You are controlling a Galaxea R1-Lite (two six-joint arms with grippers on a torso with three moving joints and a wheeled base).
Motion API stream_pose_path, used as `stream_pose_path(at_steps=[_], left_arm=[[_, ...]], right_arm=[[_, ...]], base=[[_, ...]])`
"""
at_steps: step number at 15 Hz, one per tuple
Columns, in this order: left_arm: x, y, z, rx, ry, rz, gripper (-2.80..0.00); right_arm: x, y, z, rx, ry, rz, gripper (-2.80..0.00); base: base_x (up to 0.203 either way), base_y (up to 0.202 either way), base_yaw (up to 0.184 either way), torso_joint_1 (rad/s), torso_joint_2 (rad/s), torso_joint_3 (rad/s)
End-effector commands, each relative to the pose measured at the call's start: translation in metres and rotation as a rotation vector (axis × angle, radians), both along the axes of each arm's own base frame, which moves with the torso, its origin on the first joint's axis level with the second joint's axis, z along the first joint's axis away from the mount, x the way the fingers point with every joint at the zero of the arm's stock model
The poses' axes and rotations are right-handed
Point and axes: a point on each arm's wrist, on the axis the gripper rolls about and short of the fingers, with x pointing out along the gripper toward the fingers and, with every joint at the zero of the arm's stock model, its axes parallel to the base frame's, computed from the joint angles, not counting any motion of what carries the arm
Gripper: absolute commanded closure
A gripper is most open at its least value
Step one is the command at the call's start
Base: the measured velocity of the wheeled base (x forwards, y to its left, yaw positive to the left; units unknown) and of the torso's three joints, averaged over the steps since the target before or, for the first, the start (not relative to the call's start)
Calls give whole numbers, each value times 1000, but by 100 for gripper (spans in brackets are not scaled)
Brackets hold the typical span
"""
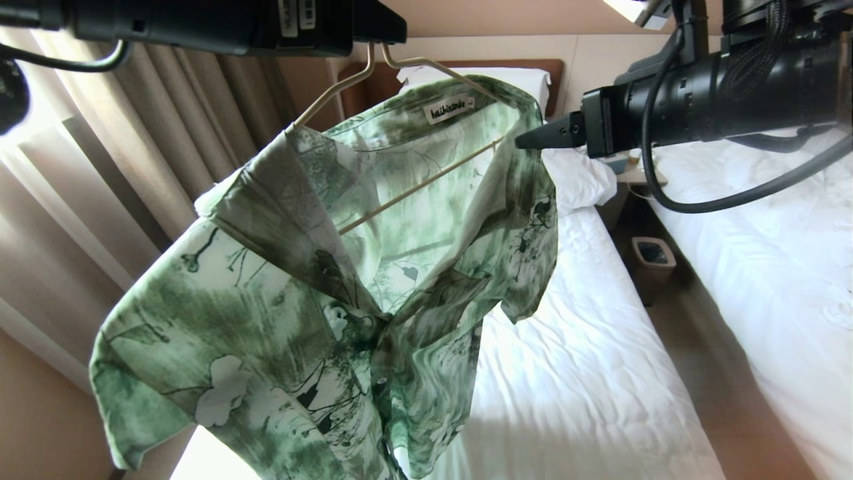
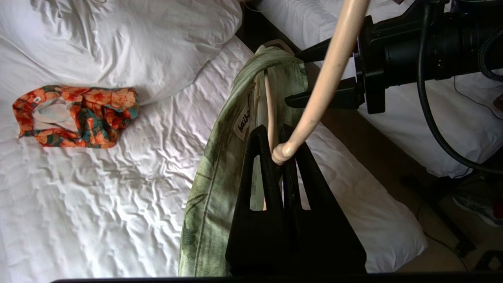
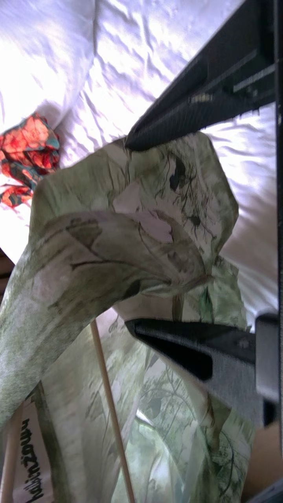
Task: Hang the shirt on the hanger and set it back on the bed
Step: Take the clothes hanger out of the clothes
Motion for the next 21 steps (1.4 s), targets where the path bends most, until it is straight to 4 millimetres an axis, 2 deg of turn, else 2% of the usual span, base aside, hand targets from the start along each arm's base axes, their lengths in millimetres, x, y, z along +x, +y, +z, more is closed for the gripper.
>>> stream_pose_path(at_steps=[1, 3, 8, 11, 16, 21], left_arm=[[-1, 1, 1, 1, -2, 2, 0], [-1, 1, 1, 0, -2, 3, 0], [-2, 2, 1, -3, -3, 1, 0], [-1, 3, 1, 0, 1, 6, 0], [-1, -7, -10, 28, 32, -21, 0], [-1, -21, -23, 74, 63, -47, 0]], right_arm=[[9, 12, -12, -15, 27, 21, 0], [11, 16, -11, -2, 1, 25, 0], [12, 11, -8, 1, -11, -4, 0], [4, 7, 1, 18, -37, -6, 0], [-3, 0, 11, 36, -70, -13, 0], [-1, -4, 13, 23, -96, -21, 0]], base=[[0, 0, 0, 0, 0, 0], [0, 0, 0, 0, 0, 0], [0, 0, 0, 0, 0, 0], [0, 0, 0, 0, 0, 0], [0, 0, 0, 0, 0, 0], [0, 0, 0, 0, 0, 0]])
